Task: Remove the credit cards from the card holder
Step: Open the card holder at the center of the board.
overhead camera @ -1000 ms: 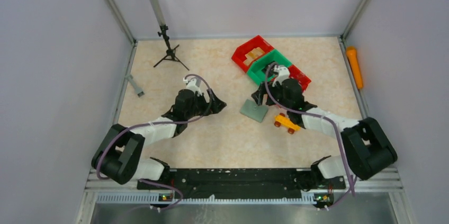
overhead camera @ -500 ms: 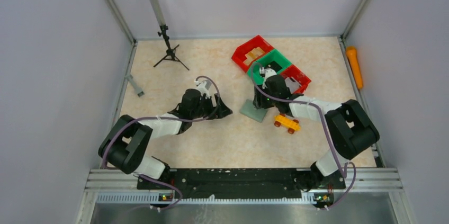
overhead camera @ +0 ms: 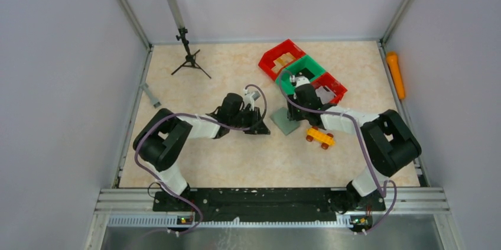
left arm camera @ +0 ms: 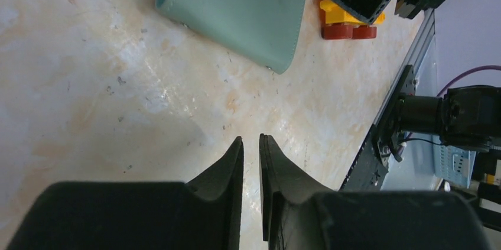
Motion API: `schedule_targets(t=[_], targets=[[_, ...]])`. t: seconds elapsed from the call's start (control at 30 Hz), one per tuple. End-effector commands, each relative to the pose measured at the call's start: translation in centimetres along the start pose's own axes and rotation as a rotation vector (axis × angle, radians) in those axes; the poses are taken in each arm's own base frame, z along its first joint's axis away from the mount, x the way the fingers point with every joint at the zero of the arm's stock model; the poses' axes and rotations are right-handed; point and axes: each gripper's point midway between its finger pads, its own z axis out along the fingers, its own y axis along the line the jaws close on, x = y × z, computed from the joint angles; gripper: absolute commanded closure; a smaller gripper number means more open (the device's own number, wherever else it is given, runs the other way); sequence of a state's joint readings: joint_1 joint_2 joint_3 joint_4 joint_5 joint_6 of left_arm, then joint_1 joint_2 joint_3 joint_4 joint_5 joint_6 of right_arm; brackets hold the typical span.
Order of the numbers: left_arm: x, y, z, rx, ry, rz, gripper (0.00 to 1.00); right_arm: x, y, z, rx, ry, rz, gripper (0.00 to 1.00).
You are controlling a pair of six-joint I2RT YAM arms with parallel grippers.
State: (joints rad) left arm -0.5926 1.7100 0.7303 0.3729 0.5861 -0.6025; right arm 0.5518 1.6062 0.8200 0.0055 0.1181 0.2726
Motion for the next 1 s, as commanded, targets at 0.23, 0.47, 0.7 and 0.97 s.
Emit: schedule_targets(t=[0.23,0.47,0.7,0.97], targets=[[-0.4,-0.3,1.3,0.020,0.069,0.026,0.78,-0.7,2.0,0.5,-0.057,0.032,-0.010,0.58],[-0.8,1.6,2.5,-0.059,0.091,0.026,0.77,-1.8,2.6,-0.6,-0.086,-0.023,0.001,0.58],[-1.1,3.1,2.8,-0.137,0.093,0.017,0.76,-4.1,0.8,-3.0,-0.002,-0.160,0.016,0.59],[-1.3,3.4,2.7,-0.165,0.091,0.023,0.84,-2.5,-1.0,-1.3,0.135,-0.028,-0.046,0.99]])
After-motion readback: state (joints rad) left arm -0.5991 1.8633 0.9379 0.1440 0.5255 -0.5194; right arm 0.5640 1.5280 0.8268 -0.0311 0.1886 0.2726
